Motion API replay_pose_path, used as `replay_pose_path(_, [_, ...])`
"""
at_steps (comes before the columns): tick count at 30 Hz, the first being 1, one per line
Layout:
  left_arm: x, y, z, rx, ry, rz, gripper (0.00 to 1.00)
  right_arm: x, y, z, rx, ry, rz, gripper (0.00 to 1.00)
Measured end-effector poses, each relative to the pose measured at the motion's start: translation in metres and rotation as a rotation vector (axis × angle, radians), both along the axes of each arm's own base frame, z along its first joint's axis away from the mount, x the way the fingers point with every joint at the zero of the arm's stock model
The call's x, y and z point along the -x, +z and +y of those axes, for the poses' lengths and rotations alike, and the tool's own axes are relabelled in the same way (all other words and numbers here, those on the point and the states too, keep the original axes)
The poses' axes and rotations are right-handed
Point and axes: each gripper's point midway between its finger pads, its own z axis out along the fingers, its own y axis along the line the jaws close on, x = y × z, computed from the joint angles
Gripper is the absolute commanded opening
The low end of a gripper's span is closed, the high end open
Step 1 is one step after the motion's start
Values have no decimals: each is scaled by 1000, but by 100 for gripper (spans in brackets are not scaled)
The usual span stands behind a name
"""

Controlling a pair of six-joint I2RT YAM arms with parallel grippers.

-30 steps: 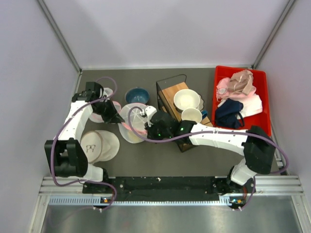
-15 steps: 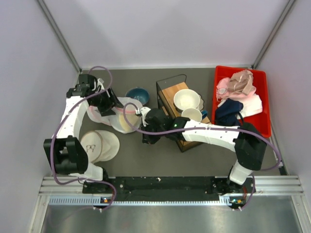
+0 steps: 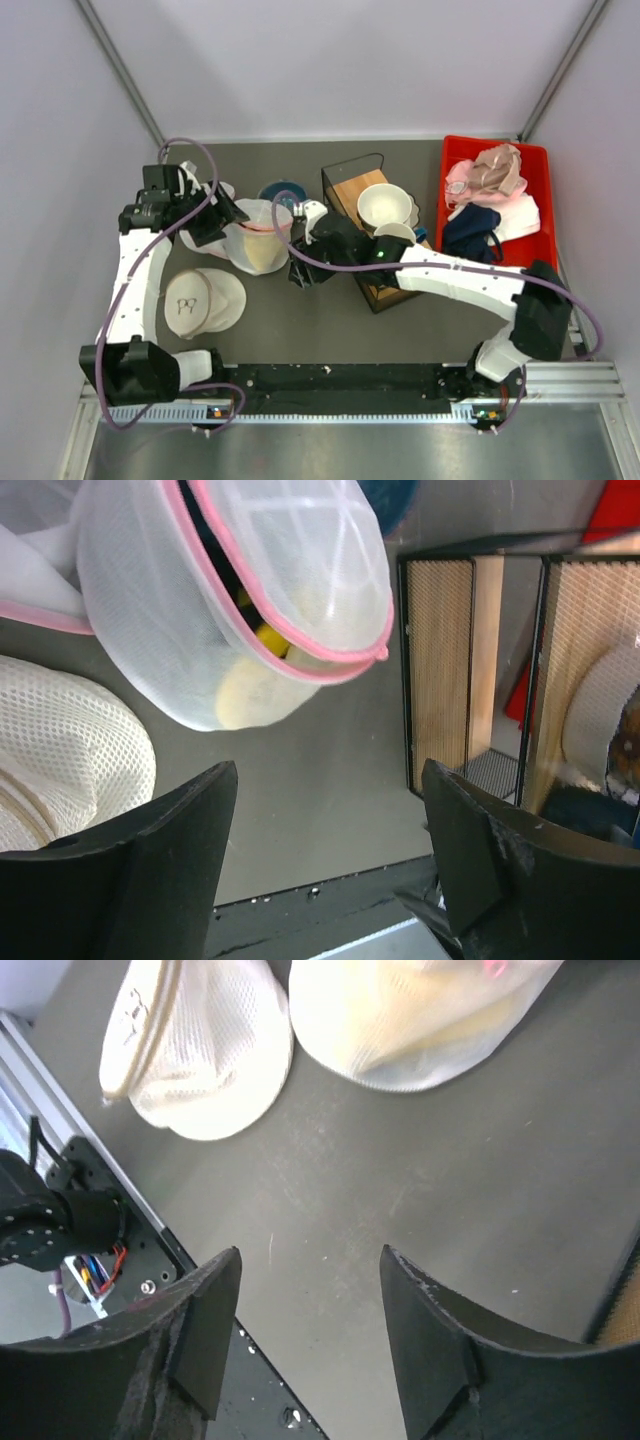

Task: Unzip the laundry bag and remove the bra

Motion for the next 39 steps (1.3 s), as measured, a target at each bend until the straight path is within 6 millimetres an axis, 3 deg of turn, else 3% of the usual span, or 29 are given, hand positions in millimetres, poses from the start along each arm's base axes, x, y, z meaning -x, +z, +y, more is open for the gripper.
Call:
replay_pose_path(5, [-25,-11,17,-24,54,28,82,-9,46,-14,-66,-41,-104,66])
replay_pose_path(6, [-36,-14,20,-23,57,37,78,-10,52,-16,-76,-47,-118,68])
replay_pose_path(9, [-71,-22,22,-8,49,48,69,-13,66,-19,-91,-61,-143,73])
replay_pose_path(12, [-83,-41,18,15,31,87,72,-14,69,-22,-88,-74,-153,76])
replay_pose_path(14, [-76,-52,13,20,22,112,84,-15,69,-25,-79,-85,-157,76])
replay_pose_path(18, [-45,-56,1,34,23,131,95,-16,67,-27,-68,-92,-157,76])
replay_pose_path(25, [-19,-8,-4,40,99,0,93,-15,64,-29,-55,-89,-152,77])
replay_pose_path(28, [-10,1,0,58,180,-28,90,-15,64,-29,-53,-88,-151,77])
replay_pose_path(31, [5,-10,-5,107,249,4,89,-14,64,-29,-54,-87,-150,77])
replay_pose_path(34, [18,-29,-27,138,269,81,89,-14,64,-29,-55,-83,-148,77])
replay_pose_path(39, [7,-40,-48,151,322,119,86,-13,64,-29,-57,-83,-147,77])
